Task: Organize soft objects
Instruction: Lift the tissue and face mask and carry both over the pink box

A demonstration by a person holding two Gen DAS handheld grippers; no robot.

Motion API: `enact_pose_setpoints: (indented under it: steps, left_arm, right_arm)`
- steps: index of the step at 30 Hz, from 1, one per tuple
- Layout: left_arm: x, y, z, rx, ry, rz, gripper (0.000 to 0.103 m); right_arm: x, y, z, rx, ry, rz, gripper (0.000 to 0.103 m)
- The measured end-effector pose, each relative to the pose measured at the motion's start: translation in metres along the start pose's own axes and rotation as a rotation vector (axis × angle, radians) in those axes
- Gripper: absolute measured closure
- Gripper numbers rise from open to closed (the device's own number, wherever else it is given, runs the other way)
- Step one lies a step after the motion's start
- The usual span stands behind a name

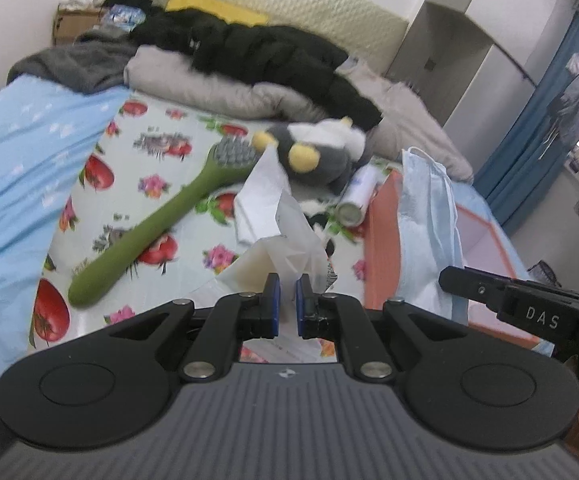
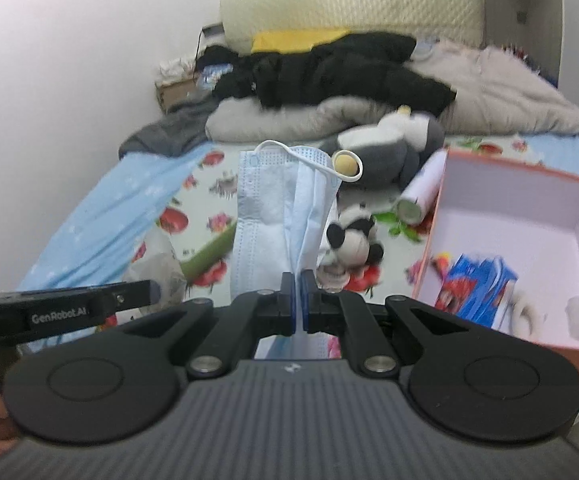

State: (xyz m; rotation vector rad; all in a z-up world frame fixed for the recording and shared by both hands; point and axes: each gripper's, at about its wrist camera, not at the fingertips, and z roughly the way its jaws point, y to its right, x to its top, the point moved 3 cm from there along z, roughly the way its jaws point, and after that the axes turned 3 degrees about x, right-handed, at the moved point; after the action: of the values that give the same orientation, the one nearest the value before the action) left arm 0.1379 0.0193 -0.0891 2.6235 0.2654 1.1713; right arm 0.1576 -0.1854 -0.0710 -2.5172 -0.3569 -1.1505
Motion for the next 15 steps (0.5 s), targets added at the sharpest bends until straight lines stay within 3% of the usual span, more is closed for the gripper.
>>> enact_pose_setpoints:
  steps: [9,15]
  left_arm:
    - [0.027,0.04,-0.034,-0.091,0.099,0.042,0.094]
    - [0.045,0.087,-0.034,-0.175,0.128,0.099,0.093]
  right_arm:
    - [0.025,0.001,-0.05,-0.036,0.122,-0.017,0.097]
    - [0.037,0.016,-0.082,-0.086,0.195,-0.002,0.097]
